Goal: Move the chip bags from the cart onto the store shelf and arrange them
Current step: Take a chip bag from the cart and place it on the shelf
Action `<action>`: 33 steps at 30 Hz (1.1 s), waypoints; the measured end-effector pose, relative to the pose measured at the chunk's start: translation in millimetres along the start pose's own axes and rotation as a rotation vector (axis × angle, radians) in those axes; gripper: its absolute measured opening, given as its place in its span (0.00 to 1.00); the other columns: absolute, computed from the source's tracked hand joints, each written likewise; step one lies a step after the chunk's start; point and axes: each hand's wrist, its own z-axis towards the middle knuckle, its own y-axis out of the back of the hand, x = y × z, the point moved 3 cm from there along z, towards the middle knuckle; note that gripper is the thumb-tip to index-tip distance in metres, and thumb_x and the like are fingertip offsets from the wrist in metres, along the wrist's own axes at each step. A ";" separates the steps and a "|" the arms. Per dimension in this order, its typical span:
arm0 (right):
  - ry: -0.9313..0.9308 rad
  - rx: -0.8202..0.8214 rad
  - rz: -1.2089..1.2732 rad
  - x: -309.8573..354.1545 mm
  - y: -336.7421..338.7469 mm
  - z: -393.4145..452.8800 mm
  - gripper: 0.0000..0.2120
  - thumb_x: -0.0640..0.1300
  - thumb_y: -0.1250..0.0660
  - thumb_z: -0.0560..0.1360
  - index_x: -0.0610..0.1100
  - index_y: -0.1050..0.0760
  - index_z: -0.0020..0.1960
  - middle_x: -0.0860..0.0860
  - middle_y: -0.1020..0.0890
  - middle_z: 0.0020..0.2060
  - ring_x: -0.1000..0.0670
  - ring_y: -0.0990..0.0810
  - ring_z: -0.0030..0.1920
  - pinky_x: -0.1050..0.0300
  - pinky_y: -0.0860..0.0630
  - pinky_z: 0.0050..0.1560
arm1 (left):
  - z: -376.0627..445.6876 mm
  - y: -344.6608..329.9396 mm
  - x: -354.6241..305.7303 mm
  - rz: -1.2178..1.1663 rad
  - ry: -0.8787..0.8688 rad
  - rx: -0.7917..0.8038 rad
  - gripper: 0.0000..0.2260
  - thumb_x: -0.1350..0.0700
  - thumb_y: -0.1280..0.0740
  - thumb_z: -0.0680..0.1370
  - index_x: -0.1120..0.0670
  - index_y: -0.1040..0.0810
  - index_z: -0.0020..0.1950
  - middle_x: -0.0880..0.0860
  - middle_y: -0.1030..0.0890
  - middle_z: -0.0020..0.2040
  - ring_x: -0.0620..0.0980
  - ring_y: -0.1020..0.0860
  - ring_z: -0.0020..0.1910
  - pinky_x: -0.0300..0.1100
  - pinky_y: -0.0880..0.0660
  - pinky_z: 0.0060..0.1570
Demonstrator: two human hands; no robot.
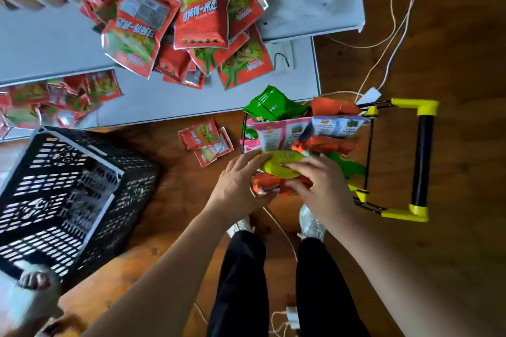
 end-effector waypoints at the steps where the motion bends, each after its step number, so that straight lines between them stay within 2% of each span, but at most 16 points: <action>1: -0.033 0.022 0.067 -1.0 4.4 -2.1 0.17 0.48 0.26 0.70 0.47 0.18 0.58 0.53 0.18 0.49 0.51 0.21 0.53 0.52 0.27 0.61 | -1.7 1.8 -2.1 0.019 -0.013 0.006 0.38 0.37 0.27 0.66 0.40 0.36 0.74 0.44 0.36 0.75 0.52 0.37 0.75 0.55 0.35 0.71; 3: -0.081 0.040 0.186 1.1 18.8 -7.4 0.17 0.48 0.25 0.70 0.46 0.19 0.58 0.54 0.18 0.51 0.53 0.21 0.56 0.58 0.26 0.60 | -6.6 9.7 -14.2 0.031 -0.045 0.007 0.40 0.34 0.28 0.64 0.42 0.37 0.74 0.43 0.36 0.75 0.51 0.38 0.75 0.55 0.37 0.72; 4: -0.083 0.031 0.220 4.6 29.5 -10.6 0.18 0.49 0.25 0.69 0.46 0.19 0.58 0.54 0.18 0.52 0.54 0.21 0.56 0.59 0.26 0.59 | -9.9 16.0 -24.5 0.008 -0.050 0.003 0.40 0.34 0.28 0.64 0.42 0.36 0.73 0.43 0.33 0.73 0.50 0.35 0.73 0.55 0.36 0.71; 7: -0.092 -0.043 0.261 21.6 69.5 -16.6 0.18 0.50 0.24 0.68 0.47 0.19 0.57 0.54 0.16 0.51 0.55 0.19 0.54 0.59 0.24 0.57 | -17.6 33.9 -58.7 -0.134 0.007 0.014 0.35 0.38 0.25 0.64 0.41 0.36 0.66 0.43 0.24 0.62 0.49 0.25 0.61 0.50 0.29 0.64; 10: -0.199 -0.162 0.315 41.8 125.1 -25.4 0.21 0.54 0.25 0.69 0.50 0.22 0.60 0.55 0.18 0.53 0.56 0.20 0.54 0.58 0.24 0.57 | -22.3 62.6 -106.8 -0.343 0.076 0.026 0.29 0.41 0.25 0.66 0.42 0.31 0.64 0.45 0.18 0.54 0.46 0.18 0.52 0.51 0.21 0.54; 13: -0.338 -0.312 0.421 60.9 183.1 -37.3 0.32 0.57 0.26 0.69 0.52 0.31 0.69 0.55 0.23 0.61 0.55 0.24 0.61 0.55 0.26 0.62 | -26.9 99.1 -169.8 -0.447 0.101 0.000 0.19 0.47 0.25 0.71 0.43 0.26 0.59 0.43 0.16 0.48 0.40 0.17 0.45 0.46 0.19 0.50; 15: -0.421 -0.403 0.526 72.3 221.2 -49.1 0.41 0.60 0.25 0.67 0.51 0.38 0.74 0.55 0.27 0.66 0.55 0.28 0.66 0.55 0.30 0.66 | -31.4 121.3 -215.5 -0.539 0.098 -0.054 0.15 0.46 0.25 0.70 0.43 0.23 0.53 0.43 0.15 0.45 0.41 0.17 0.44 0.45 0.20 0.51; 17: -0.500 -0.459 0.715 79.9 256.3 -63.2 0.46 0.66 0.26 0.63 0.53 0.40 0.74 0.52 0.26 0.68 0.51 0.26 0.67 0.48 0.29 0.68 | -36.9 140.5 -264.0 -0.637 0.094 -0.064 0.15 0.42 0.26 0.68 0.42 0.21 0.53 0.43 0.14 0.46 0.44 0.16 0.46 0.48 0.19 0.52; 18: -0.515 -0.457 0.810 82.0 273.7 -71.0 0.45 0.68 0.26 0.62 0.55 0.39 0.73 0.53 0.25 0.67 0.51 0.25 0.66 0.46 0.29 0.68 | -40.6 148.7 -290.4 -0.672 0.080 -0.057 0.15 0.43 0.26 0.69 0.43 0.21 0.54 0.45 0.14 0.48 0.45 0.16 0.47 0.49 0.20 0.52; 20: -0.497 -0.422 0.944 86.7 311.9 -89.7 0.33 0.65 0.27 0.65 0.58 0.30 0.66 0.56 0.20 0.61 0.54 0.21 0.61 0.46 0.27 0.65 | -50.1 159.8 -343.6 -0.728 0.045 -0.037 0.12 0.51 0.27 0.75 0.47 0.20 0.57 0.48 0.14 0.51 0.46 0.16 0.51 0.44 0.21 0.52; 23: -0.471 -0.393 1.046 82.9 373.6 -121.5 0.17 0.56 0.27 0.70 0.54 0.23 0.57 0.54 0.16 0.53 0.56 0.18 0.52 0.57 0.24 0.54 | -61.6 161.6 -418.2 -0.787 -0.007 0.037 0.12 0.56 0.29 0.77 0.51 0.21 0.61 0.50 0.15 0.54 0.45 0.16 0.53 0.34 0.22 0.48; 24: -0.475 -0.388 1.063 75.1 396.0 -133.8 0.16 0.56 0.27 0.71 0.54 0.24 0.56 0.54 0.17 0.53 0.56 0.19 0.51 0.59 0.24 0.50 | -63.3 157.8 -445.1 -0.792 -0.027 0.068 0.13 0.55 0.29 0.77 0.51 0.22 0.62 0.49 0.15 0.54 0.43 0.16 0.52 0.32 0.22 0.46; 26: -0.481 -0.396 1.083 47.6 442.6 -160.8 0.17 0.57 0.27 0.69 0.55 0.25 0.56 0.52 0.17 0.52 0.54 0.17 0.50 0.57 0.22 0.49 | -65.1 141.3 -502.0 -0.773 -0.070 0.114 0.15 0.52 0.29 0.77 0.48 0.23 0.63 0.45 0.15 0.52 0.39 0.16 0.49 0.29 0.22 0.43; 28: -0.488 -0.436 1.065 12.3 487.0 -185.2 0.19 0.58 0.26 0.68 0.55 0.26 0.56 0.52 0.17 0.52 0.52 0.17 0.49 0.54 0.21 0.50 | -62.0 119.5 -560.0 -0.774 -0.100 0.156 0.20 0.47 0.27 0.74 0.48 0.24 0.64 0.47 0.15 0.52 0.42 0.16 0.50 0.35 0.20 0.48; 30: -0.503 -0.453 1.029 -22.7 529.4 -209.4 0.26 0.61 0.27 0.68 0.55 0.29 0.62 0.53 0.19 0.54 0.54 0.18 0.50 0.57 0.22 0.48 | -55.0 93.6 -616.0 -0.758 -0.110 0.199 0.25 0.44 0.26 0.72 0.49 0.25 0.66 0.51 0.15 0.55 0.49 0.16 0.54 0.48 0.20 0.58; 33: -0.540 -0.510 0.943 -72.3 587.0 -245.5 0.36 0.67 0.29 0.65 0.57 0.34 0.68 0.54 0.22 0.59 0.52 0.20 0.56 0.54 0.22 0.55 | -38.5 51.2 -690.2 -0.759 -0.153 0.272 0.25 0.42 0.27 0.72 0.47 0.27 0.67 0.52 0.16 0.57 0.53 0.16 0.55 0.54 0.22 0.60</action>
